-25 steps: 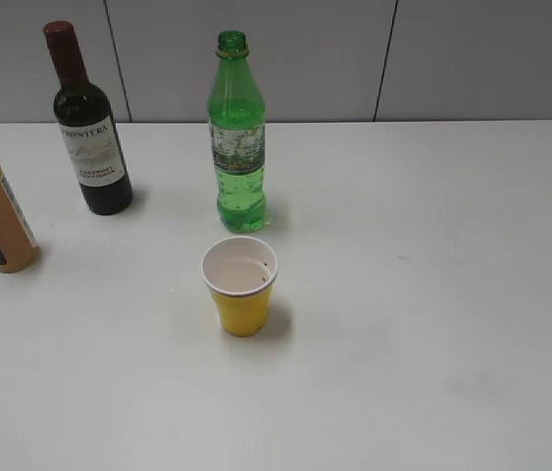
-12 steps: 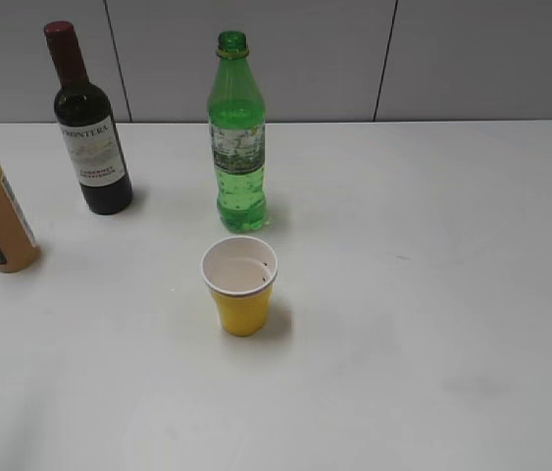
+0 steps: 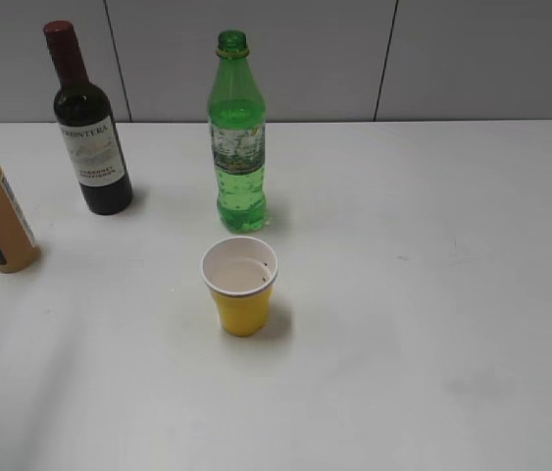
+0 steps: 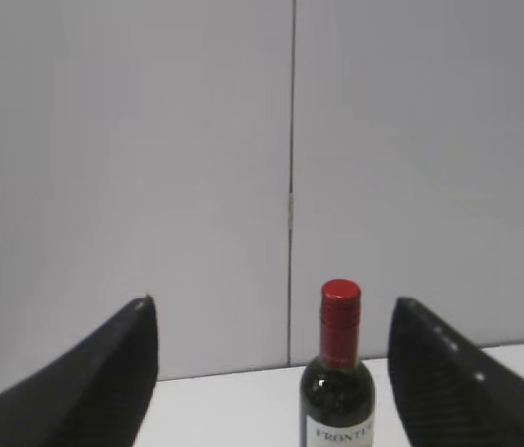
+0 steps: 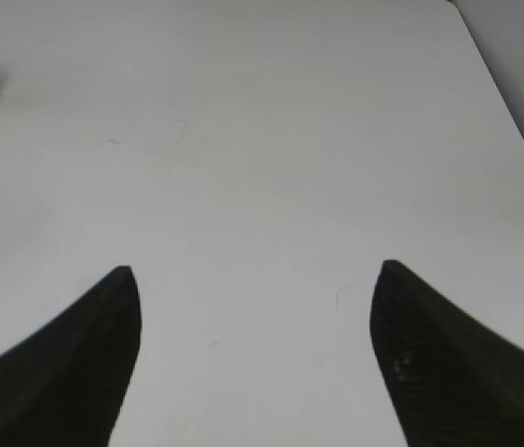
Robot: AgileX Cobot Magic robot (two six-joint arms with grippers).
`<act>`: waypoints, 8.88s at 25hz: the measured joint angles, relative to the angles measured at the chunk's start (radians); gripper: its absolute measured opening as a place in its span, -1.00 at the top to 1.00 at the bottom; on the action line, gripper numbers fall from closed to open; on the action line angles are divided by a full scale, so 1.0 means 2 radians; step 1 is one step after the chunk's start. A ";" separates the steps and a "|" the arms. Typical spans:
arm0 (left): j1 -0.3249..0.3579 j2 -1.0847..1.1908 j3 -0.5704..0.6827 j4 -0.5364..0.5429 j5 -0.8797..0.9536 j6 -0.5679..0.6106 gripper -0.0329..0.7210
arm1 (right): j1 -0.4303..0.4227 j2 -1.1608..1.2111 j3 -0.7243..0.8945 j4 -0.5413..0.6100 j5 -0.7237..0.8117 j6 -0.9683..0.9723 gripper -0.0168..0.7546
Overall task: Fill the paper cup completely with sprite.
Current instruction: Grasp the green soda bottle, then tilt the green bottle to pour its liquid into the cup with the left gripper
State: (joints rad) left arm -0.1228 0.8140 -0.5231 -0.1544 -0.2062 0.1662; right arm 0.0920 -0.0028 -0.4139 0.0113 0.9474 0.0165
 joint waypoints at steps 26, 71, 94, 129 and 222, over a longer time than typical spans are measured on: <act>-0.069 0.335 -0.008 0.330 -0.301 -0.243 -0.65 | 0.000 0.000 0.000 0.000 0.000 0.000 -0.58; -0.069 0.687 -0.284 0.469 -0.388 -0.275 -0.78 | 0.000 0.000 0.000 0.000 0.000 0.000 -0.58; -0.107 0.775 -0.408 0.469 -0.384 -0.275 -0.75 | 0.000 0.000 0.000 0.000 0.000 0.000 -0.58; -0.114 0.739 -0.383 0.434 -0.299 -0.275 -0.34 | 0.000 0.000 0.000 0.000 0.000 0.000 -0.58; -0.282 0.439 0.067 -0.380 -0.412 0.644 -0.28 | 0.000 0.000 0.000 0.002 0.000 0.000 -0.58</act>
State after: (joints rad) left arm -0.6878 1.6924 -0.3887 -0.9139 -1.0311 1.4546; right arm 0.0920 -0.0028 -0.4139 0.0153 0.9474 0.0165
